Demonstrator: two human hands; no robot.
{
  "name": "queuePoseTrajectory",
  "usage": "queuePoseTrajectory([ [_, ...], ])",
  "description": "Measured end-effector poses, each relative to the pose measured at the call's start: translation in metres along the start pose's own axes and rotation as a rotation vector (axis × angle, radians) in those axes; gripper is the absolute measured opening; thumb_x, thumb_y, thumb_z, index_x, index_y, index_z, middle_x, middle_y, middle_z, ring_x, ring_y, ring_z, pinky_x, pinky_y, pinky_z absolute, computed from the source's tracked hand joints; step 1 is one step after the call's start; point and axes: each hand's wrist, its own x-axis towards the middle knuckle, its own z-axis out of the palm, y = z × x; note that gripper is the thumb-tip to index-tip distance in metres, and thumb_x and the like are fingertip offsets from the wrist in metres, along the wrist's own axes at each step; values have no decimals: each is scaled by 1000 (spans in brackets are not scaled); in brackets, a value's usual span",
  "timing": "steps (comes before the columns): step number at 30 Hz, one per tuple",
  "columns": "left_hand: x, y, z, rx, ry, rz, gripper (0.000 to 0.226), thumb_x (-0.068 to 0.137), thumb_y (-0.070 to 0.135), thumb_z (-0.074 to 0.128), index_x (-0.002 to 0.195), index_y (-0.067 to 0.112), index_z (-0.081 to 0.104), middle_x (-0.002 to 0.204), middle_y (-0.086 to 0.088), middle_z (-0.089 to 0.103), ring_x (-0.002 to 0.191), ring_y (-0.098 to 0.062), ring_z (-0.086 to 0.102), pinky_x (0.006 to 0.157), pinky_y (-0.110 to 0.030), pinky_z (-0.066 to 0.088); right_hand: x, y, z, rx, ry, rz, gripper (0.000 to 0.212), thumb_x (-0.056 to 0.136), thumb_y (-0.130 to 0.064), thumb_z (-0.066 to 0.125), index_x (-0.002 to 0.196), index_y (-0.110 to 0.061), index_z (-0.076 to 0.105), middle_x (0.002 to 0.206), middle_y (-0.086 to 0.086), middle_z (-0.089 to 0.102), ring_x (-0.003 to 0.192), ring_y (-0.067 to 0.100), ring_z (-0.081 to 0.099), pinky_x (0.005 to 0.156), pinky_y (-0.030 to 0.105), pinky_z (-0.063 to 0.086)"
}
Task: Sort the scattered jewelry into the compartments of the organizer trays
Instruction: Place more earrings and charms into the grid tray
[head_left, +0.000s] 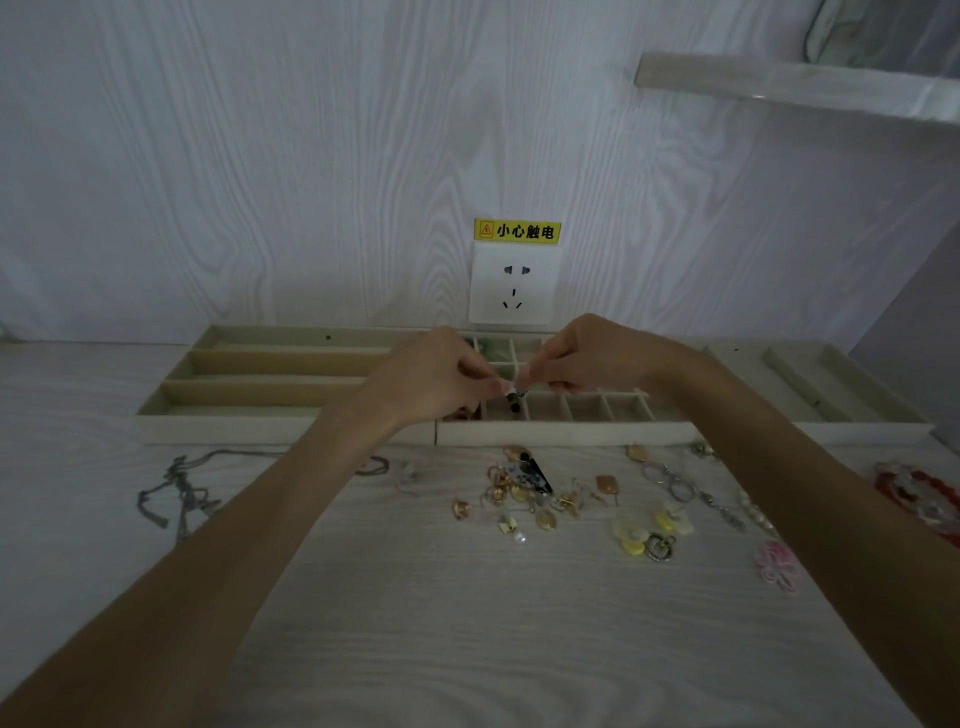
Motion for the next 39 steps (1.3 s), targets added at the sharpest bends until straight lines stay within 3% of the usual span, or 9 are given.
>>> queuePoseTrajectory([
  [4, 0, -1, -3, 49, 14, -18, 15, 81, 35, 70, 87, 23, 77, 75, 0, 73, 73, -23, 67, 65, -33, 51, 7, -1, 2, -54, -18, 16, 24, 84, -29, 68, 86, -6, 72, 65, 0, 57, 58, 8, 51, 58, 17, 43],
  [8, 0, -2, -6, 88, 7, -59, 17, 77, 38, 73, 87, 24, 77, 66, 16, 63, 60, -4, 55, 51, -20, 38, 8, -1, 0, 8, -40, 41, 22, 85, -21, 67, 97, -3, 72, 65, 1, 60, 55, 6, 53, 48, 10, 44],
  [13, 5, -1, -5, 104, -14, -51, 15, 76, 35, 75, 87, 25, 77, 62, 16, 60, 60, -4, 52, 52, -22, 37, 8, -1, -3, 32, -42, 40, 23, 85, -15, 67, 103, -2, 70, 67, 2, 63, 52, 4, 56, 49, 10, 45],
  [18, 13, 5, -5, 163, -114, -99, 17, 79, 32, 72, 91, 21, 77, 75, 7, 70, 71, -12, 61, 69, -27, 48, 11, 0, -3, 84, -31, 30, 19, 86, -9, 64, 102, 1, 69, 69, 4, 64, 52, 2, 59, 50, 9, 48],
  [25, 18, 14, -1, 291, -28, -181, 18, 67, 33, 80, 79, 20, 77, 73, 1, 71, 70, -15, 65, 58, -23, 46, 17, 0, 2, 100, -31, 38, 10, 86, -8, 64, 93, -2, 69, 74, 6, 66, 57, 5, 61, 52, 10, 50],
  [29, 20, 17, 0, 298, -4, -202, 20, 65, 31, 81, 70, 24, 63, 69, 4, 63, 66, -12, 59, 52, -22, 38, 21, 0, 3, 132, -26, 44, 7, 85, -5, 65, 78, -6, 65, 72, 7, 66, 51, 4, 62, 56, 13, 54],
  [32, 24, 18, -1, 267, -63, -224, 26, 65, 29, 83, 76, 18, 62, 66, 3, 60, 65, -12, 57, 53, -22, 38, 21, -1, 5, 130, -38, 60, 7, 84, -3, 65, 87, 4, 66, 68, 7, 65, 48, 3, 62, 55, 14, 54],
  [36, 29, 18, -6, 259, -132, -255, 33, 63, 33, 84, 85, 15, 68, 80, 1, 60, 82, -16, 59, 65, -24, 42, 20, -2, 4, 87, -63, 62, 16, 84, -3, 65, 96, 7, 66, 70, 7, 66, 50, 4, 63, 54, 13, 53],
  [39, 27, 13, -5, 224, -75, -166, 23, 65, 31, 83, 82, 20, 74, 74, 5, 62, 75, -13, 59, 57, -22, 38, 18, -2, -1, 92, -63, 53, 14, 84, -4, 65, 95, 4, 68, 75, 8, 68, 54, 7, 64, 60, 15, 56],
])
